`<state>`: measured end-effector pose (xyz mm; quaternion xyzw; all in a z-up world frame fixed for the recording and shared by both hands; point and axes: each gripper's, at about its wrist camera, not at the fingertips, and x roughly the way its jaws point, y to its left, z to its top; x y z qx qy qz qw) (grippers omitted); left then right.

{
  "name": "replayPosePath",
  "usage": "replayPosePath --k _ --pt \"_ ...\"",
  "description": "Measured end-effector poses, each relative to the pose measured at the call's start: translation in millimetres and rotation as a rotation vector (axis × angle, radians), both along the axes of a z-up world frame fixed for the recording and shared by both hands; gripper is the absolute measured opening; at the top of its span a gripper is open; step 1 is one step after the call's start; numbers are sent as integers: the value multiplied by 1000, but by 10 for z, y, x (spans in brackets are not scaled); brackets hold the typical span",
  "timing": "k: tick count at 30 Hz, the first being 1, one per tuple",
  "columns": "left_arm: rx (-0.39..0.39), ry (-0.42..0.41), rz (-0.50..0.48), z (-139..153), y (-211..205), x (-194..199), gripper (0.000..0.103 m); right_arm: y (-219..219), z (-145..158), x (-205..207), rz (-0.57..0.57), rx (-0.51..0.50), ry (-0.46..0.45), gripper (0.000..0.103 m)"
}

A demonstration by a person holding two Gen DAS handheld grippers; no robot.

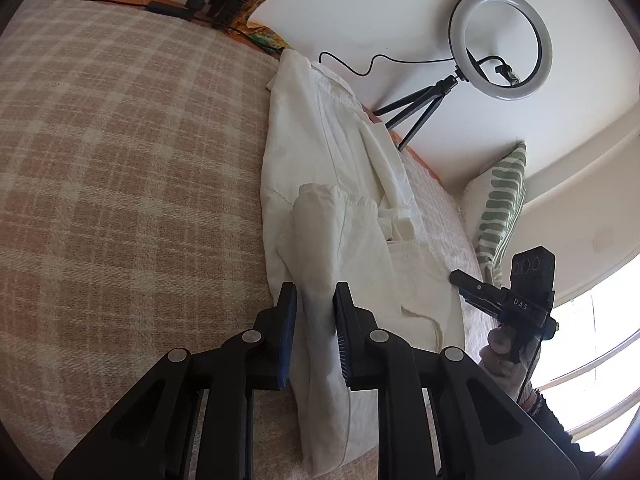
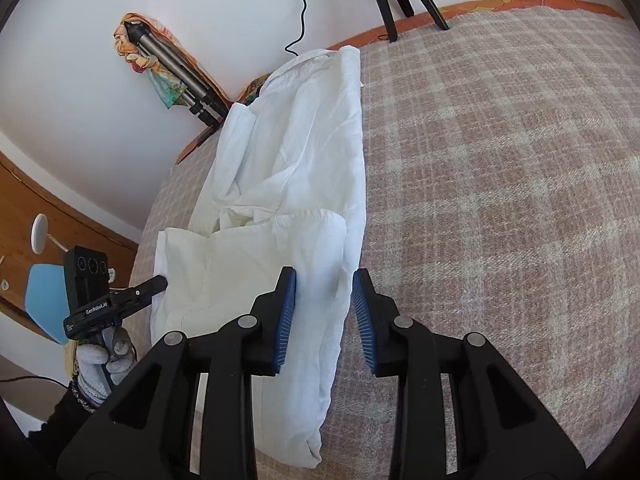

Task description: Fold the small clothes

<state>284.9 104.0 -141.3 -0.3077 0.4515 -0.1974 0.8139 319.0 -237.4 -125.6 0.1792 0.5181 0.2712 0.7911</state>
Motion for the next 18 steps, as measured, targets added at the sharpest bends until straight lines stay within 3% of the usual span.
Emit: replayPosePath --k 1,3,7,8,9,10,14,16,18 --pt "7 -3 9 18 10 5 18 -15 31 -3 -2 15 -6 31" --pt "9 8 41 11 34 40 30 1 54 16 10 21 -13 31" --pt "23 -12 49 -31 -4 116 30 110 1 102 15 1 -4 31" --pt "20 -22 43 -24 -37 134 27 146 -11 118 17 -8 -10 31" --pt "15 -27 37 -19 -55 144 11 185 -21 127 25 -19 -15 22" --pt "4 -36 31 6 -79 144 9 218 -20 125 36 -22 -19 16" --pt "-101 -114 27 220 -27 20 8 166 207 -28 43 39 -95 13" --pt "-87 -170 31 310 4 -6 8 94 341 -104 34 43 -163 13" --pt "-50 -164 25 249 9 73 8 48 325 -75 17 45 -172 12"
